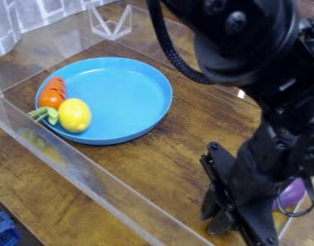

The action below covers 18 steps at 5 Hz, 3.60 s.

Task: Put the purple eggplant on the blue tray

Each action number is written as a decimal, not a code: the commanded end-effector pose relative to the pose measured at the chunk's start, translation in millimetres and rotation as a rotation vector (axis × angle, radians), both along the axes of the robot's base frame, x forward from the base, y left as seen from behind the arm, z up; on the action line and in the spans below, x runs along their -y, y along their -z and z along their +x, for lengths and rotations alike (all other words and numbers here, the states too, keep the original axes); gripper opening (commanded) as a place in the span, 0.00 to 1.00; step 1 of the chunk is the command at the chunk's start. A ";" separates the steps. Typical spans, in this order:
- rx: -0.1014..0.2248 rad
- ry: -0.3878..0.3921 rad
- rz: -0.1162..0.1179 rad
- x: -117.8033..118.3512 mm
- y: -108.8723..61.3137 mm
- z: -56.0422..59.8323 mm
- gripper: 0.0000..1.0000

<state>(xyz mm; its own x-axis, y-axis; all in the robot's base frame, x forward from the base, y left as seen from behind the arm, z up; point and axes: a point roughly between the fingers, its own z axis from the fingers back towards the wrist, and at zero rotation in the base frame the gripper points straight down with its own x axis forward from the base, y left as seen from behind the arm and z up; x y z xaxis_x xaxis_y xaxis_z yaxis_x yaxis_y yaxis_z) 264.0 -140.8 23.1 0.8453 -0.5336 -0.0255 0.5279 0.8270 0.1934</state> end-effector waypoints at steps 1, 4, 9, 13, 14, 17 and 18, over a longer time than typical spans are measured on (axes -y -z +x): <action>0.072 0.022 -0.040 3.2 -31.1 11.7 0.00; 0.064 0.042 -0.020 -7.7 -44.7 12.2 0.00; 0.035 0.027 -0.045 -21.1 -60.2 11.5 0.00; 0.020 0.019 -0.081 -25.4 -58.1 7.9 0.00; 0.017 0.015 -0.091 -26.3 -56.4 7.0 0.00; 0.005 0.002 -0.123 -28.4 -56.5 3.4 0.00; 0.003 -0.001 -0.133 -29.2 -58.0 2.3 0.00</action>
<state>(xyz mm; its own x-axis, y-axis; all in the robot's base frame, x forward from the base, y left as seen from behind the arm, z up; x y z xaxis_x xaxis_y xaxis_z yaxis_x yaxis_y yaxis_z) 261.1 -113.9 58.9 0.8387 -0.5438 -0.0288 0.5443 0.8356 0.0738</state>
